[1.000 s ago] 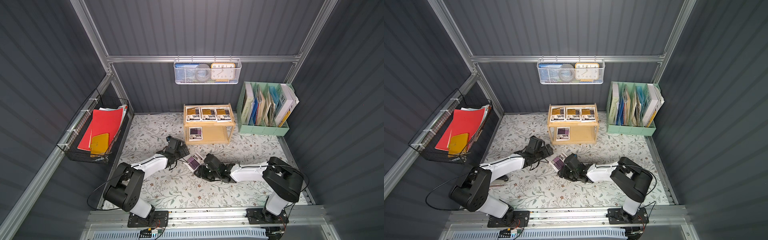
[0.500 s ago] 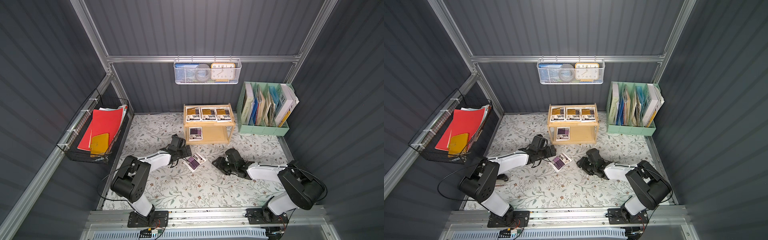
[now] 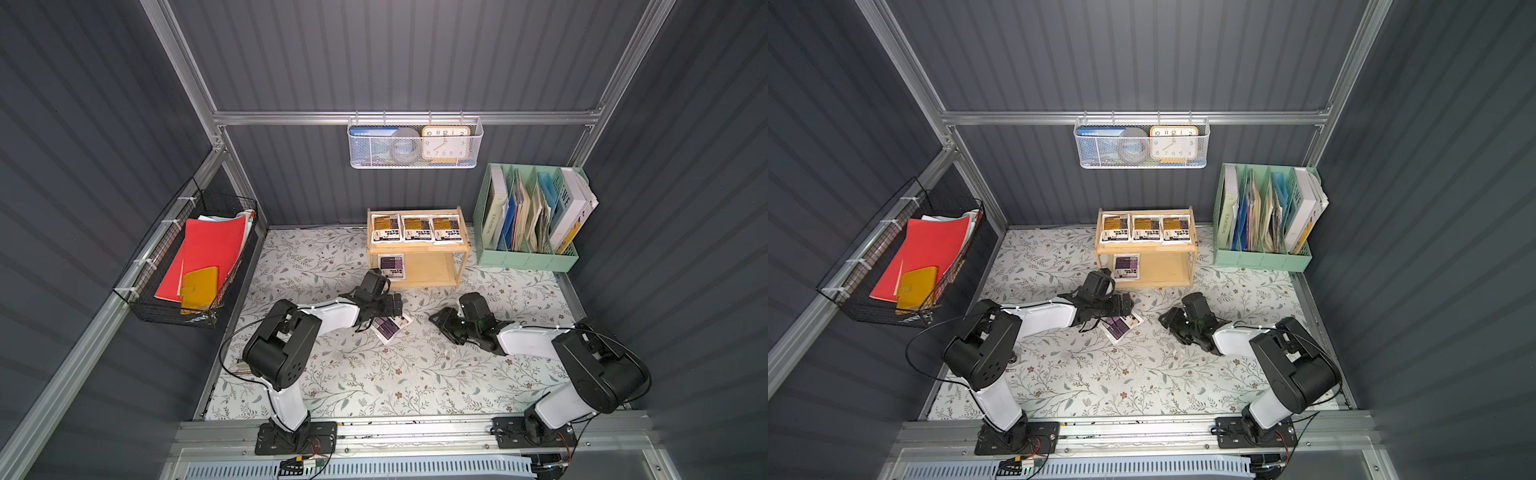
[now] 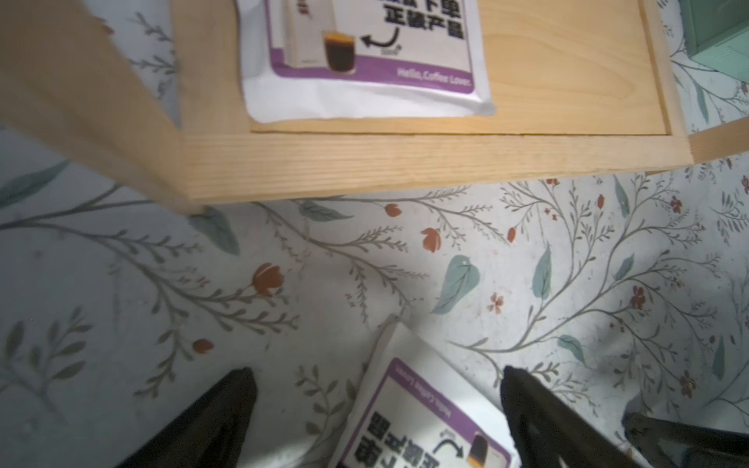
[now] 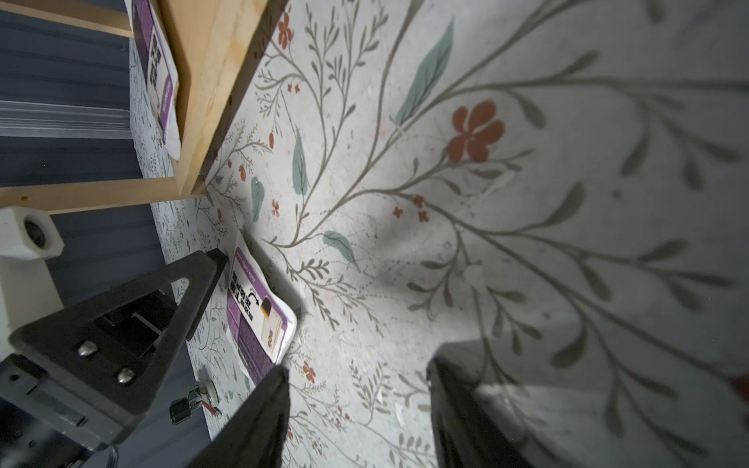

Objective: Place the bagged coffee beans on the shelf by color
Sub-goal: Adjust the bagged coffee beans at the center of the board.

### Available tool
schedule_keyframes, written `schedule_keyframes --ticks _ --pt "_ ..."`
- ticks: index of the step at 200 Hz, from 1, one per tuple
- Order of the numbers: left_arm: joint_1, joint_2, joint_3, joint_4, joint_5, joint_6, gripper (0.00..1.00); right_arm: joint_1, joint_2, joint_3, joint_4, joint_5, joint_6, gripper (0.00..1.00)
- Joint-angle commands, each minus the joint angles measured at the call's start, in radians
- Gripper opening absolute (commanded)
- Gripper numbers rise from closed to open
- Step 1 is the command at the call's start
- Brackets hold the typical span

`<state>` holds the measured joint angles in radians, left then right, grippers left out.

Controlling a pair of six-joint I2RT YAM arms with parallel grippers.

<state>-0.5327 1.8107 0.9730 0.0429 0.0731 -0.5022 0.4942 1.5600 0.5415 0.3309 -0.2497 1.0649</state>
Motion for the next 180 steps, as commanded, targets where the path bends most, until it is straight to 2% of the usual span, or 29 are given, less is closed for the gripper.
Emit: schedule_keyframes --ticks 1,102,139,143,164,180 --pt "-0.025 0.046 0.023 -0.021 0.051 0.027 1.0 -0.022 0.017 -0.051 -0.121 0.026 -0.011 0.59" --pt "-0.145 0.03 0.064 0.022 0.144 0.04 1.0 -0.057 -0.034 -0.095 -0.125 0.013 -0.011 0.59" --pt "-0.153 -0.051 0.073 -0.012 0.018 -0.001 1.0 -0.057 -0.031 -0.094 -0.127 0.013 -0.017 0.6" --pt "-0.153 -0.064 0.073 -0.018 0.004 -0.006 1.0 -0.058 -0.031 -0.095 -0.127 -0.023 -0.017 0.59" --pt "-0.153 -0.133 0.079 -0.041 -0.079 -0.038 1.0 -0.058 -0.029 -0.097 -0.125 -0.035 -0.019 0.59" --pt "-0.152 -0.184 0.077 -0.065 -0.13 -0.107 1.0 -0.058 -0.031 -0.101 -0.122 -0.037 -0.017 0.59"
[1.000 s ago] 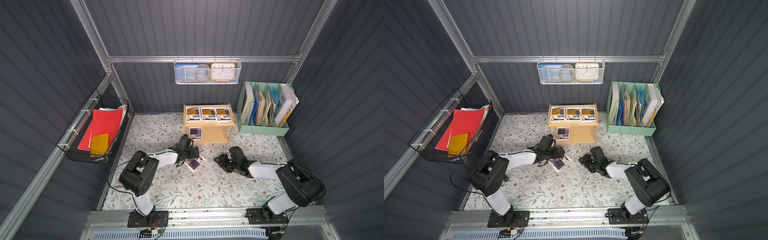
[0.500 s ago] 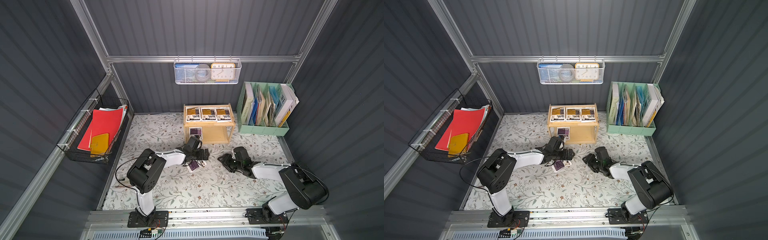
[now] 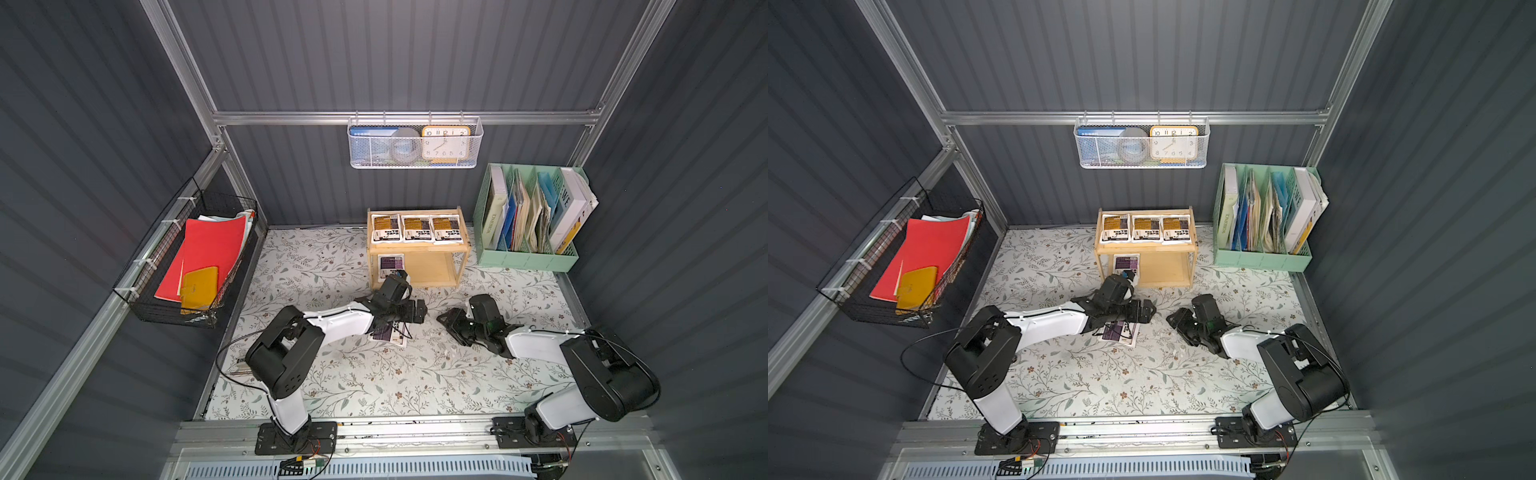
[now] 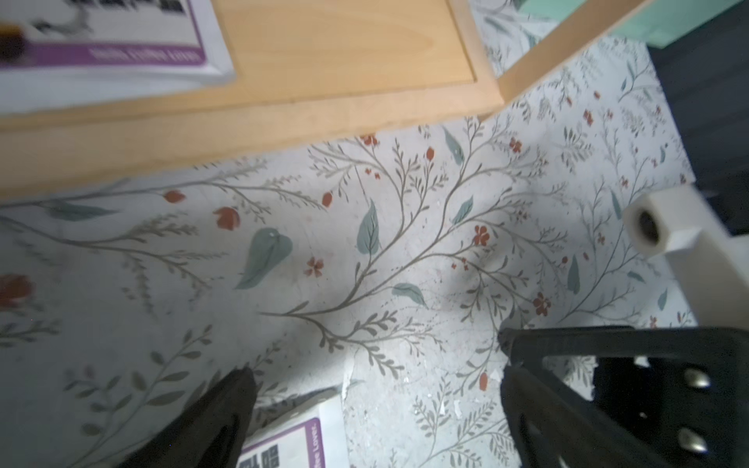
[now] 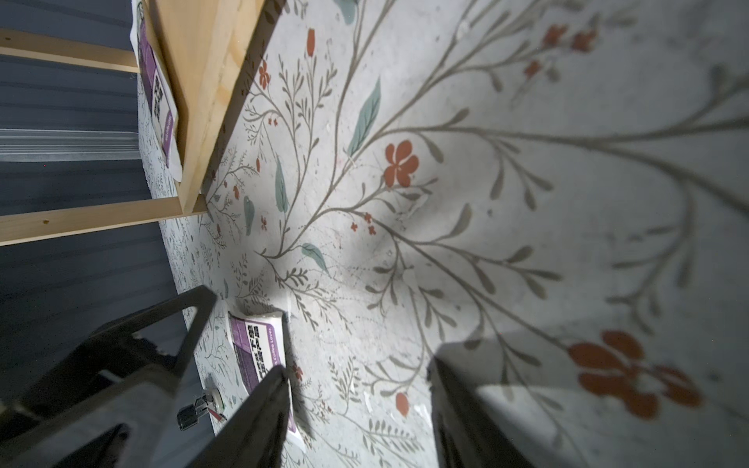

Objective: Place the bagged coffee beans on the shelf by color
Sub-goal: Adjust the bagged coffee beans at the center of the board.

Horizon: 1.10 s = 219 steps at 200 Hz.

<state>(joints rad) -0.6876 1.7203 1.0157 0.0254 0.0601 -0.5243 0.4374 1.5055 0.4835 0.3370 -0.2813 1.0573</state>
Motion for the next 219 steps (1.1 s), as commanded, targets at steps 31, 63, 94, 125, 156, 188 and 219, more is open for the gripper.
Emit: schedule_keyframes --ticks 31,63,94,125,156,188,219 --pt "0.002 -0.173 0.02 -0.118 -0.23 -0.128 1.0 -0.001 0.019 -0.049 -0.127 -0.012 -0.008 0.59" --pt "0.012 -0.21 -0.007 -0.199 -0.29 -0.183 1.0 0.0 0.018 -0.049 -0.121 -0.023 -0.003 0.59" --pt "0.05 -0.217 -0.066 -0.238 -0.292 -0.241 1.0 0.004 0.018 -0.048 -0.121 -0.03 0.0 0.59" --pt "0.118 -0.201 -0.13 -0.227 -0.241 -0.276 1.0 0.017 0.019 -0.047 -0.12 -0.03 0.007 0.59" --pt "0.125 -0.15 -0.135 -0.209 -0.227 -0.261 1.0 0.044 0.038 -0.037 -0.113 -0.028 0.021 0.59" --pt "0.124 -0.099 -0.129 -0.215 -0.232 -0.237 1.0 0.093 0.068 -0.017 -0.092 -0.02 0.045 0.59" --pt "0.125 -0.07 -0.118 -0.246 -0.268 -0.221 1.0 0.147 0.097 0.009 -0.078 -0.008 0.066 0.59"
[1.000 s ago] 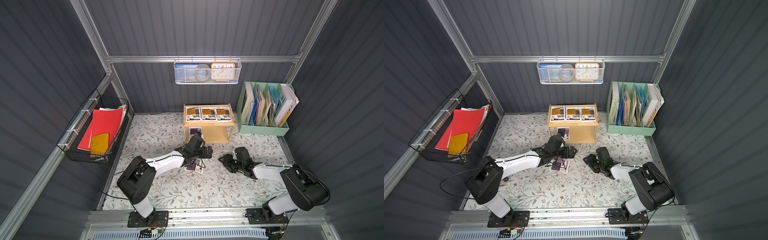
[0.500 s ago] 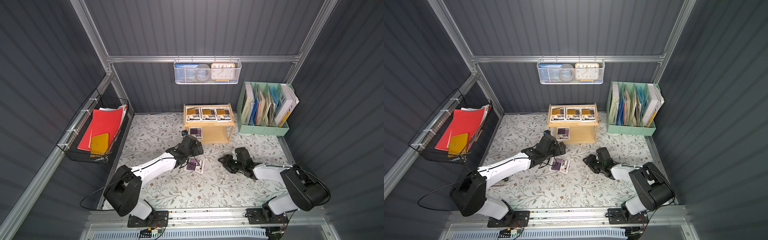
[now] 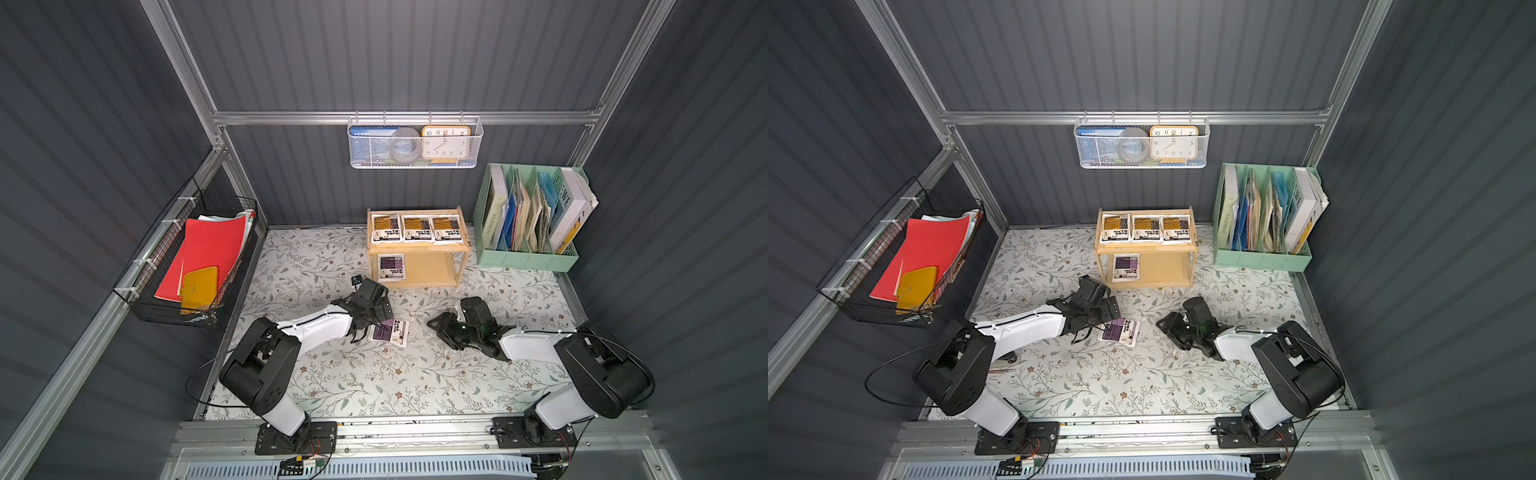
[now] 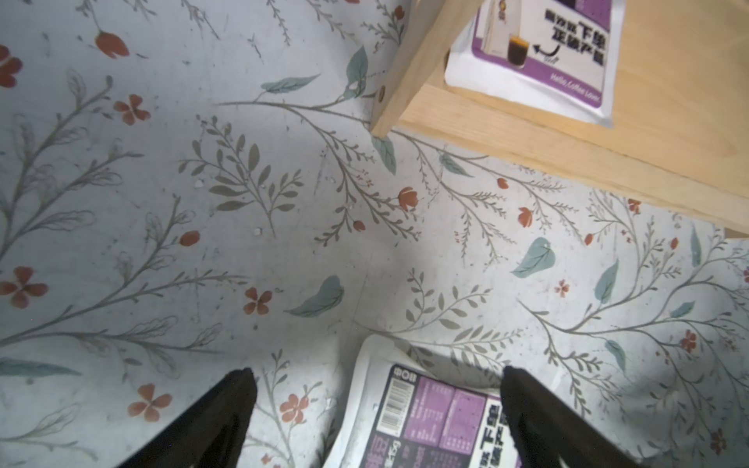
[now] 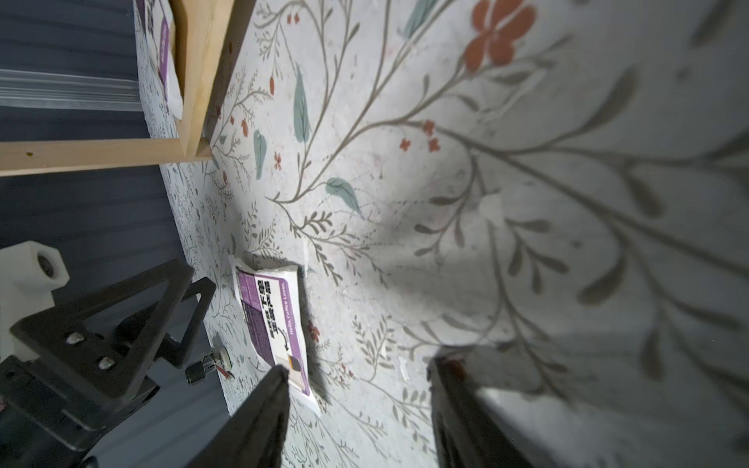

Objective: Place the bagged coffee beans on the shelf by color
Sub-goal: Adjust the bagged coffee beans at the center of the board.

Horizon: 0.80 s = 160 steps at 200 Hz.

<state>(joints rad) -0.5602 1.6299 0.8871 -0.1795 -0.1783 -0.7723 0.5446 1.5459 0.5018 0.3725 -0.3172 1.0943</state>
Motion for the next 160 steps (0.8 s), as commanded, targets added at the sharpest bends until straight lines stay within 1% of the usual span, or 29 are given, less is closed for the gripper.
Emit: schedule_keyframes --ticks 1,71,115,160 --pt "-0.002 0.021 0.009 -0.042 -0.031 0.028 1.0 0.042 0.057 -0.009 -0.113 0.029 0.029 0.59" --pt "-0.003 0.027 0.013 -0.075 -0.075 0.058 1.0 0.126 0.132 0.022 -0.042 0.03 0.09 0.59" --pt "-0.003 -0.033 -0.002 -0.129 -0.094 0.064 1.0 0.166 0.164 0.038 -0.025 0.035 0.111 0.59" --pt "-0.003 -0.068 -0.025 -0.176 -0.093 0.054 1.0 0.177 0.173 0.041 -0.018 0.035 0.115 0.59"
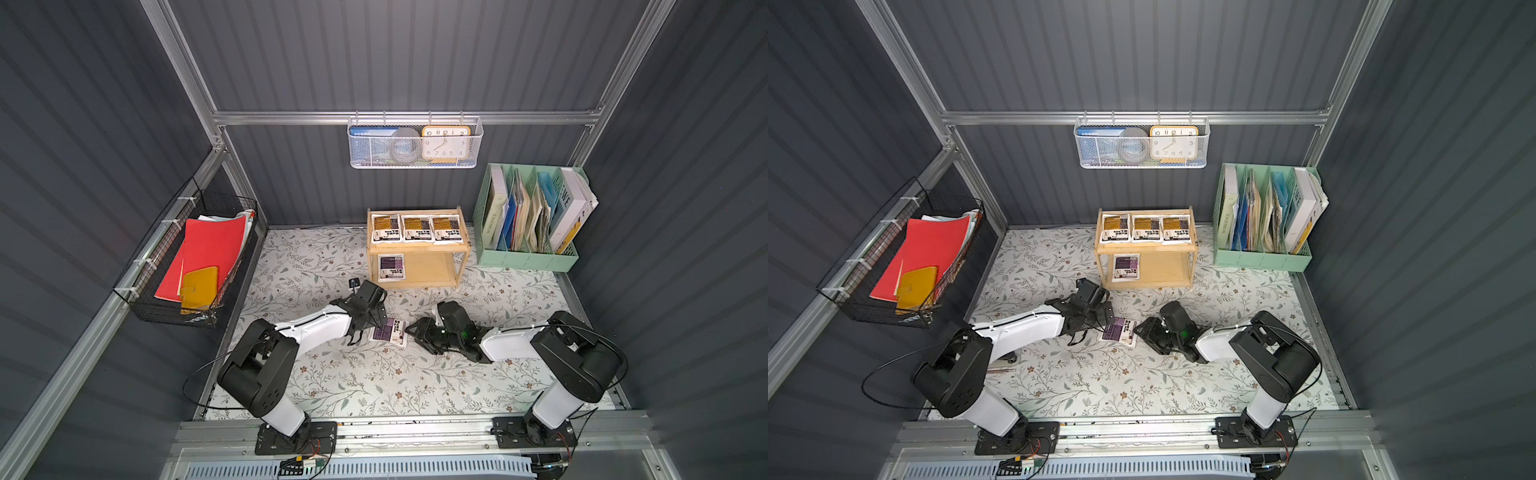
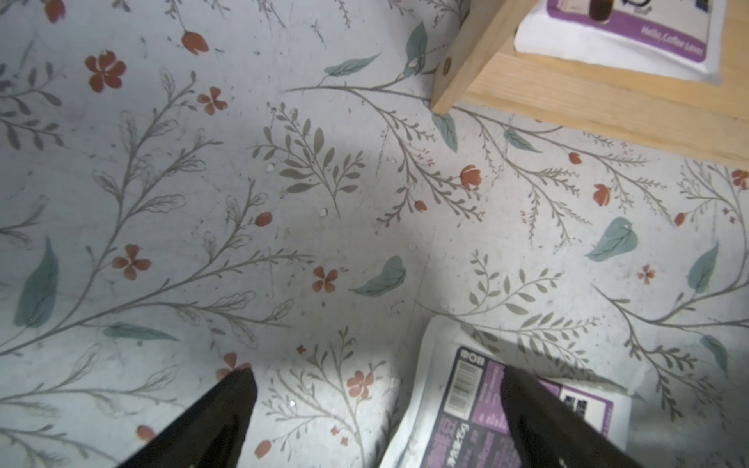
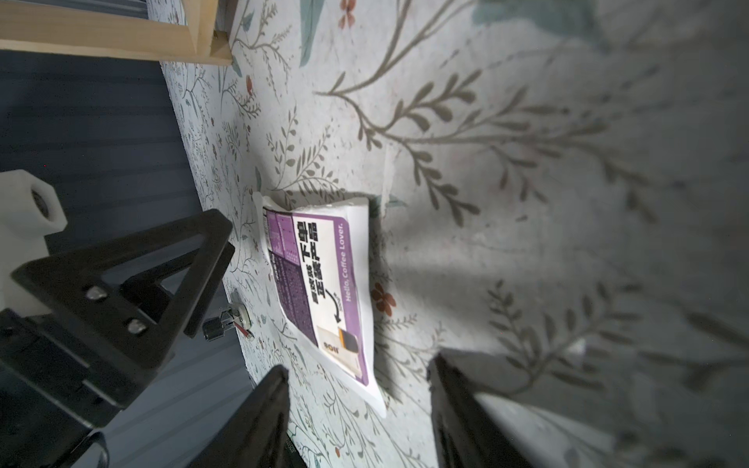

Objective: Place the bagged coffee beans on the shelf by color
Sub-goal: Adjust the bagged coffee beans at the center of the board, then pick up the bagged coffee beans at the center of the board.

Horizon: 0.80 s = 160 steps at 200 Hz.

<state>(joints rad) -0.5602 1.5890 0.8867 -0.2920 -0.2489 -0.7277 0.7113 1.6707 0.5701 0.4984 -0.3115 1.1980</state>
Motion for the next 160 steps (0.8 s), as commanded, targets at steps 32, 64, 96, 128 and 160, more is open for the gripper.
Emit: schedule_keyframes --ticks 32,64,96,128,160 --pt "-0.003 -0.008 -0.034 -0.077 -0.027 -0.007 1.0 0.01 0.052 -0.026 -0.143 0.025 0.011 0.59" --pt "-0.003 0.027 -0.023 -0.101 -0.034 -0.024 1.0 0.01 0.053 -0.023 -0.143 0.022 0.01 0.59" --pt "-0.003 0.073 -0.006 -0.127 -0.046 -0.049 1.0 0.01 0.055 -0.023 -0.136 0.02 0.014 0.59" --pt "-0.003 0.116 0.011 -0.152 -0.053 -0.069 1.0 0.01 0.058 -0.025 -0.126 0.014 0.02 0.59" --pt "-0.003 0.119 0.014 -0.152 -0.055 -0.069 1.0 0.01 0.077 -0.024 -0.088 -0.01 0.033 0.6"
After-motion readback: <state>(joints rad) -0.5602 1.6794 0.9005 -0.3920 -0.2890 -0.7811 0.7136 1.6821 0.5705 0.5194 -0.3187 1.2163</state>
